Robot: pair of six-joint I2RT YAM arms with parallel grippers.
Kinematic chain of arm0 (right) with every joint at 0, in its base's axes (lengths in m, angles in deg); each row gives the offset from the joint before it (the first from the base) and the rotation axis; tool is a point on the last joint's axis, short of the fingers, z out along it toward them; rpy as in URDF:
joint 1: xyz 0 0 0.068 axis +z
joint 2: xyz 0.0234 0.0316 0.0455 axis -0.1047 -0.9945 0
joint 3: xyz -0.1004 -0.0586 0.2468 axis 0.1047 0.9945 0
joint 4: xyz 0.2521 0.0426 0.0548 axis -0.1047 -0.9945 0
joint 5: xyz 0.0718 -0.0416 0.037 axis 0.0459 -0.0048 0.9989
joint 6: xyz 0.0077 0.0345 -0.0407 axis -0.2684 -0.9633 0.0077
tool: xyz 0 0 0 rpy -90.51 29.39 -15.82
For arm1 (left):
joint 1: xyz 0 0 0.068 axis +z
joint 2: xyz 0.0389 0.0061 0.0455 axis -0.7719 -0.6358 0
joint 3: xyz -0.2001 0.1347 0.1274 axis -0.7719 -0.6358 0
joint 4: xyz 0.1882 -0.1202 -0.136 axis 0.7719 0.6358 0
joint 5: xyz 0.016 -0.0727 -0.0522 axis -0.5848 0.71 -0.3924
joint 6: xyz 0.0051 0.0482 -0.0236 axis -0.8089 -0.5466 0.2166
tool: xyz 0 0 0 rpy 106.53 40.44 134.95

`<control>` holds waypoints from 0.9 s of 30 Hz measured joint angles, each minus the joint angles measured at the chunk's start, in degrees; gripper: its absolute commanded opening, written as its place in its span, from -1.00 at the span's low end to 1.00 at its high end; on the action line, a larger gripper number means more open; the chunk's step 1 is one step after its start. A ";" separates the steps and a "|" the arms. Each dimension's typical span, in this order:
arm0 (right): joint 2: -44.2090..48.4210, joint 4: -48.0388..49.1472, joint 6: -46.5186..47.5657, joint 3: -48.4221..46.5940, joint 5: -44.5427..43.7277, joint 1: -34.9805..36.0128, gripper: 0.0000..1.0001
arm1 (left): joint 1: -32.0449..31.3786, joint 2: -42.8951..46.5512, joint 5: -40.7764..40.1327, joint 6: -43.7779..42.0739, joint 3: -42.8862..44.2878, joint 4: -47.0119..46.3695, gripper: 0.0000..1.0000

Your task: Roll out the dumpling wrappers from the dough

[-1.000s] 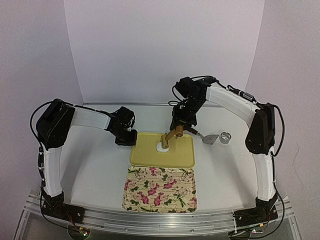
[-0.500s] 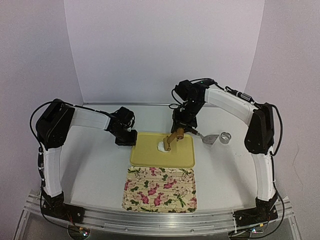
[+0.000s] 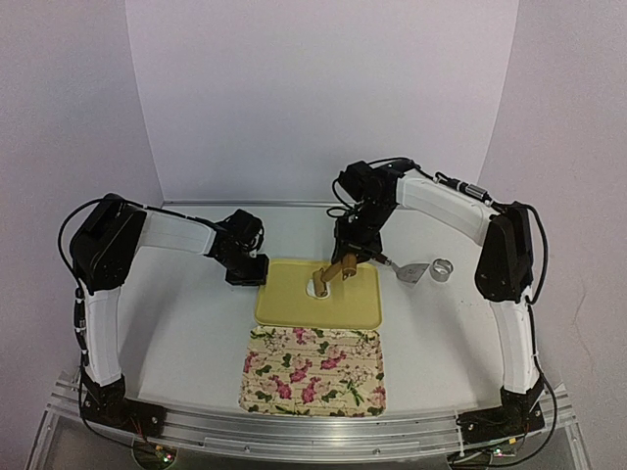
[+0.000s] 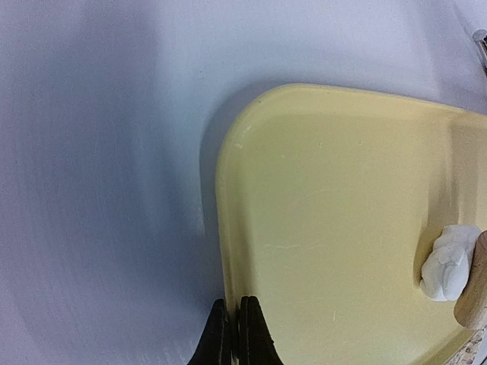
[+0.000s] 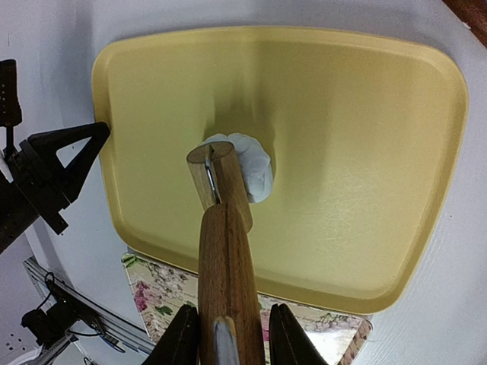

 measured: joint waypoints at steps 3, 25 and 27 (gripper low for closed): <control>0.06 0.14 0.06 0.50 -0.19 0.00 -1.00 | 0.00 0.12 -0.04 0.28 -0.29 -0.35 -1.00; -0.45 1.73 0.71 1.58 -0.01 0.00 -1.00 | -0.18 0.24 -0.50 0.70 -0.50 -0.61 -1.00; -0.54 2.03 0.78 1.73 0.33 0.00 -1.00 | -0.18 0.24 -0.50 0.71 -0.51 -0.61 -1.00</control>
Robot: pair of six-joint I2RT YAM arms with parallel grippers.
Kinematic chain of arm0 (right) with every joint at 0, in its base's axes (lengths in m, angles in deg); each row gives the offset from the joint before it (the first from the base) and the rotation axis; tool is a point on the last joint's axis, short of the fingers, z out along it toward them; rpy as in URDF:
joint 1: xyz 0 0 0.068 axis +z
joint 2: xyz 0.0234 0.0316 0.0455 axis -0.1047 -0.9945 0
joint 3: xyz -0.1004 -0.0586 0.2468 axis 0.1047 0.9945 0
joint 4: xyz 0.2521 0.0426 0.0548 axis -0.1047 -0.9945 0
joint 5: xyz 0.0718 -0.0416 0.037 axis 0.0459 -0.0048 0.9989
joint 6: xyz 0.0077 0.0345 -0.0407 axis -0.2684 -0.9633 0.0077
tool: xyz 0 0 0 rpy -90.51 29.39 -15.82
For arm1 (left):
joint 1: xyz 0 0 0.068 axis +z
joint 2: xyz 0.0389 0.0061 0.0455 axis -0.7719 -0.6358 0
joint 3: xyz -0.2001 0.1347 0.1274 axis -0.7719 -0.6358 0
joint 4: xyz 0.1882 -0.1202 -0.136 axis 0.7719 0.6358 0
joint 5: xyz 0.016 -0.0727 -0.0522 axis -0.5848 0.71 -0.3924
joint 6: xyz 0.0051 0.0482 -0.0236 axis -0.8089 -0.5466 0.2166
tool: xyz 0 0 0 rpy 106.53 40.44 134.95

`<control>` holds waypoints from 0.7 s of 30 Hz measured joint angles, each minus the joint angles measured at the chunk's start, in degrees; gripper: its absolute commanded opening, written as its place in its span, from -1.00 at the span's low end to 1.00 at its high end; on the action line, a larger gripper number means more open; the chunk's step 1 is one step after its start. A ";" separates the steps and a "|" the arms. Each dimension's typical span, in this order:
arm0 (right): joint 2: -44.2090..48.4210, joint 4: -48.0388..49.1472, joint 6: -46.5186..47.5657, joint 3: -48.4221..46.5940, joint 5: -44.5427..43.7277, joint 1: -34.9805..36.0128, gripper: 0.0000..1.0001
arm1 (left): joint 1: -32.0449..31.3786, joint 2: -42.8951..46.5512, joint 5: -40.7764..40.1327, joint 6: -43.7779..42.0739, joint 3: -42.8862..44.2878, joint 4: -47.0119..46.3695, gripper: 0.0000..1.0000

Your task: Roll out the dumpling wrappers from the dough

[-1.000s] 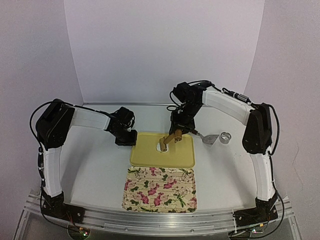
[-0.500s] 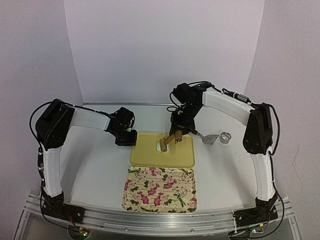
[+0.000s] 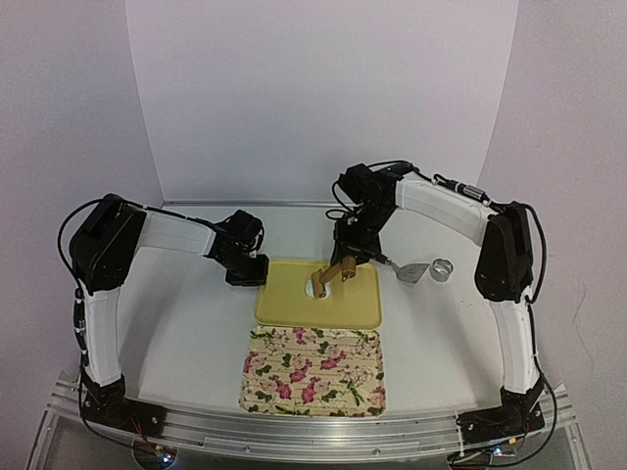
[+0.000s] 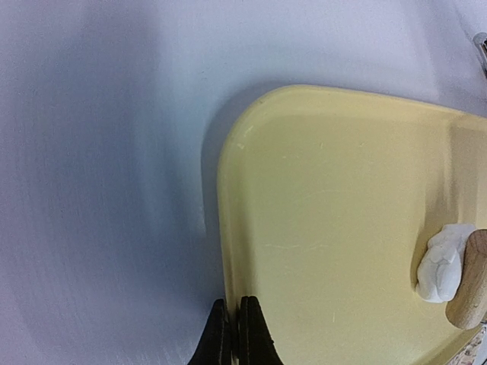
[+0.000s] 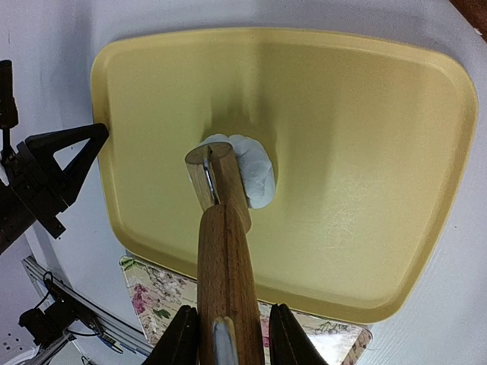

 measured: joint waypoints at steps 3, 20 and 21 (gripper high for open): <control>-0.27 0.27 0.07 0.02 0.61 -0.03 -1.00 | -0.02 0.00 0.00 0.03 -0.01 0.00 -1.00; -2.24 1.07 0.51 -0.88 2.21 -0.13 -1.00 | -0.04 0.11 -0.07 0.05 -0.21 -0.31 -1.00; -2.42 1.10 0.52 -0.93 2.29 -0.13 -1.00 | -0.05 0.11 -0.07 0.05 -0.21 -0.31 -1.00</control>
